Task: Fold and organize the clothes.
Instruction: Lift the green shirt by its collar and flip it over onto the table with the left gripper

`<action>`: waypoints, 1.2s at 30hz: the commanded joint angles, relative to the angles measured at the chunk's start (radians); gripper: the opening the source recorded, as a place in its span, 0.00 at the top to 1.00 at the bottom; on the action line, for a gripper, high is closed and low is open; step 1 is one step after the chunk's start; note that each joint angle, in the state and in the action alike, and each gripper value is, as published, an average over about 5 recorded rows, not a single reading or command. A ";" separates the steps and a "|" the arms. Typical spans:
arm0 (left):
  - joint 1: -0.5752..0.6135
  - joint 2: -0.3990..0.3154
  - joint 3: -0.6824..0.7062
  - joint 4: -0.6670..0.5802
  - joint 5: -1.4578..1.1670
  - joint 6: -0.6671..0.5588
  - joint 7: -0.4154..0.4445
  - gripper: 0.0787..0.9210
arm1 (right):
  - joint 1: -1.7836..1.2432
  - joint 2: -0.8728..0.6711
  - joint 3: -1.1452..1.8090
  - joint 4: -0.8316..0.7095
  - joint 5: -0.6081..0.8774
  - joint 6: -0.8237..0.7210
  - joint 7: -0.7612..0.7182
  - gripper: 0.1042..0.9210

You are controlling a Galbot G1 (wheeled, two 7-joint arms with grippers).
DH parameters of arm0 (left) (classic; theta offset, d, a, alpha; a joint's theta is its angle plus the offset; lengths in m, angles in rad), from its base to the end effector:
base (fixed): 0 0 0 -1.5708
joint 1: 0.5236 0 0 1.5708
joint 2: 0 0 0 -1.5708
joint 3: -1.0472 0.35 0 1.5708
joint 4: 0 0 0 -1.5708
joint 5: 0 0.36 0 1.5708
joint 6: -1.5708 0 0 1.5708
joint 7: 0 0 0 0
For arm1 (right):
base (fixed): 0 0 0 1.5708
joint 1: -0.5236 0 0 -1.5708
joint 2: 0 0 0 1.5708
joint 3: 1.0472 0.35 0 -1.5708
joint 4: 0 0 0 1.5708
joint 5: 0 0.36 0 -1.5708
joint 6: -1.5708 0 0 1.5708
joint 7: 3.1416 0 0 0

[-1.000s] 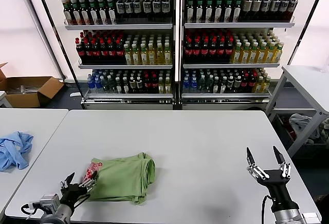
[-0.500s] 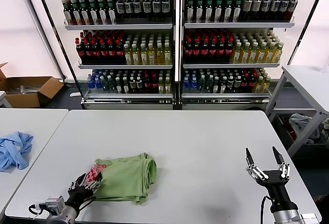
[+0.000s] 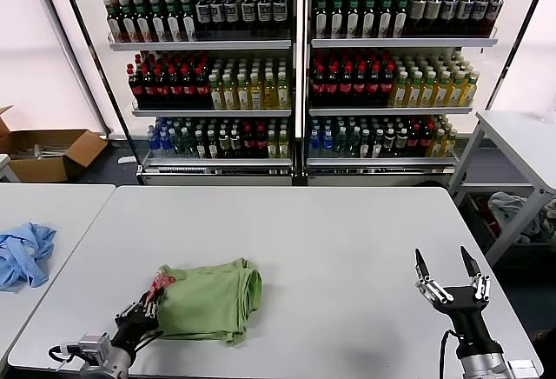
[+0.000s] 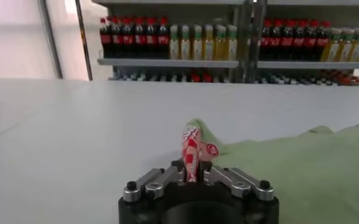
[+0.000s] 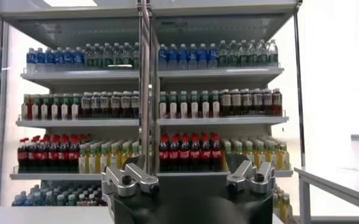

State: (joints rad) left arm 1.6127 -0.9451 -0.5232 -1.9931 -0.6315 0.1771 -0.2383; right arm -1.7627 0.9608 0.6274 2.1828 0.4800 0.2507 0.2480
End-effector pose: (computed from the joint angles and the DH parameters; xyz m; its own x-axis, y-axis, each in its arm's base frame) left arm 0.1893 0.1185 -0.3146 -0.9210 0.0092 0.3894 0.0067 0.9999 -0.0076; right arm 0.1557 -0.1070 -0.2676 -0.9929 -0.0275 -0.1159 -0.0255 0.9995 -0.0188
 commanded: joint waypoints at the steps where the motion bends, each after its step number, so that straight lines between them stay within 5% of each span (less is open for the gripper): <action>1: 0.005 0.049 -0.105 -0.069 -0.001 -0.027 -0.070 0.91 | 0.021 -0.002 -0.007 0.004 -0.001 -0.007 0.003 0.12; 9: 0.038 0.190 -0.623 -0.136 -0.127 0.066 -0.059 0.96 | 0.046 -0.008 -0.020 -0.004 -0.001 -0.012 0.004 0.12; 13: 0.039 0.210 -0.716 -0.222 -0.117 0.124 -0.004 0.96 | 0.053 -0.006 -0.028 -0.010 -0.002 -0.011 0.004 0.12; 15: 0.052 0.192 -0.637 -0.274 -0.049 0.123 0.022 0.96 | 0.054 -0.005 -0.031 -0.010 -0.003 -0.011 0.003 0.12; 18: 0.077 0.158 -0.324 -0.258 0.196 0.052 0.046 0.96 | 0.050 -0.002 -0.031 -0.011 -0.005 -0.008 0.002 0.12; 22: 0.003 0.096 0.146 -0.006 0.462 -0.093 0.041 0.96 | 0.031 -0.002 -0.022 -0.011 -0.005 0.005 0.002 0.12; 25: -0.053 0.029 0.354 0.142 0.547 -0.150 0.034 0.96 | 0.013 -0.001 -0.013 -0.012 -0.005 0.014 0.002 0.12; 30: -0.092 -0.039 0.480 0.130 0.574 -0.146 0.057 0.96 | 0.005 0.000 -0.009 -0.014 -0.008 0.015 0.001 0.12; 36: -0.156 -0.034 0.497 0.012 0.502 -0.024 0.036 0.96 | 0.022 0.004 -0.024 -0.014 -0.017 0.009 0.000 0.12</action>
State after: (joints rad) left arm 1.5478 -0.9205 -0.4171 -1.9792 -0.2241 0.1046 -0.1979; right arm -1.7379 0.9633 0.6076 2.1698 0.4649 0.2576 0.2482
